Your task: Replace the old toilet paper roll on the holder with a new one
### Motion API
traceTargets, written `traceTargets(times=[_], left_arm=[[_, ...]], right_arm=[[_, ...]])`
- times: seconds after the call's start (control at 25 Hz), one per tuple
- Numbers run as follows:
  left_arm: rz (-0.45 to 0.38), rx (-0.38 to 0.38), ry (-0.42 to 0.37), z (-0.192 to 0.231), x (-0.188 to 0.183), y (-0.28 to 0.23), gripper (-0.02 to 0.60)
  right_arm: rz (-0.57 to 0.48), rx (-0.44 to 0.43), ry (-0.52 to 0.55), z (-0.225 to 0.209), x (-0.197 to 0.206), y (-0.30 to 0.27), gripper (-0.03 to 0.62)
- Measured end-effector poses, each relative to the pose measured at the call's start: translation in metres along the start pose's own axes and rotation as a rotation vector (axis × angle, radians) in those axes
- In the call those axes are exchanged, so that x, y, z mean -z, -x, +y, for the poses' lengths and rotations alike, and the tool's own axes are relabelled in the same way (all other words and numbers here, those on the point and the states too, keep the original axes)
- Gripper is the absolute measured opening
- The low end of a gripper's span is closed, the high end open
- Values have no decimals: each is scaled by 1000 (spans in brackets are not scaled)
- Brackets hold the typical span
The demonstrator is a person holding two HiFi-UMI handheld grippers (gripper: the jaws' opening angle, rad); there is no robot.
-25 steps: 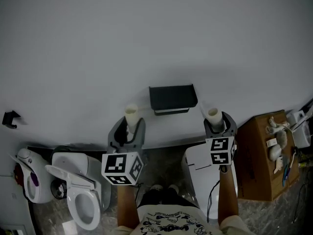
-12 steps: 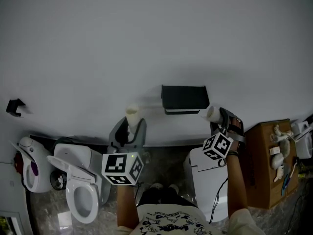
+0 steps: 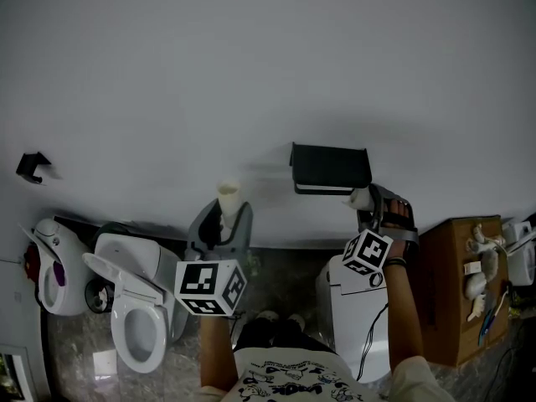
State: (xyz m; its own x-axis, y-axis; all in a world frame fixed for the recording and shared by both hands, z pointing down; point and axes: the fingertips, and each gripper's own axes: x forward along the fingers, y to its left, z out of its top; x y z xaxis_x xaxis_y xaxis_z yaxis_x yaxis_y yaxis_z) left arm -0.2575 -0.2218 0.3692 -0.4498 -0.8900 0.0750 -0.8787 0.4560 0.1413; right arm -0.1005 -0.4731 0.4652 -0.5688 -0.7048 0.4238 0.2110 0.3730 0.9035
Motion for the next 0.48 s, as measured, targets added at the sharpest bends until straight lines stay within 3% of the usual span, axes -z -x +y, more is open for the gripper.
traceTargets(times=[0.48], left_arm=[[3, -48, -11, 21, 1, 21, 199]], right_arm=[[-7, 43, 2, 4, -28, -2, 304]])
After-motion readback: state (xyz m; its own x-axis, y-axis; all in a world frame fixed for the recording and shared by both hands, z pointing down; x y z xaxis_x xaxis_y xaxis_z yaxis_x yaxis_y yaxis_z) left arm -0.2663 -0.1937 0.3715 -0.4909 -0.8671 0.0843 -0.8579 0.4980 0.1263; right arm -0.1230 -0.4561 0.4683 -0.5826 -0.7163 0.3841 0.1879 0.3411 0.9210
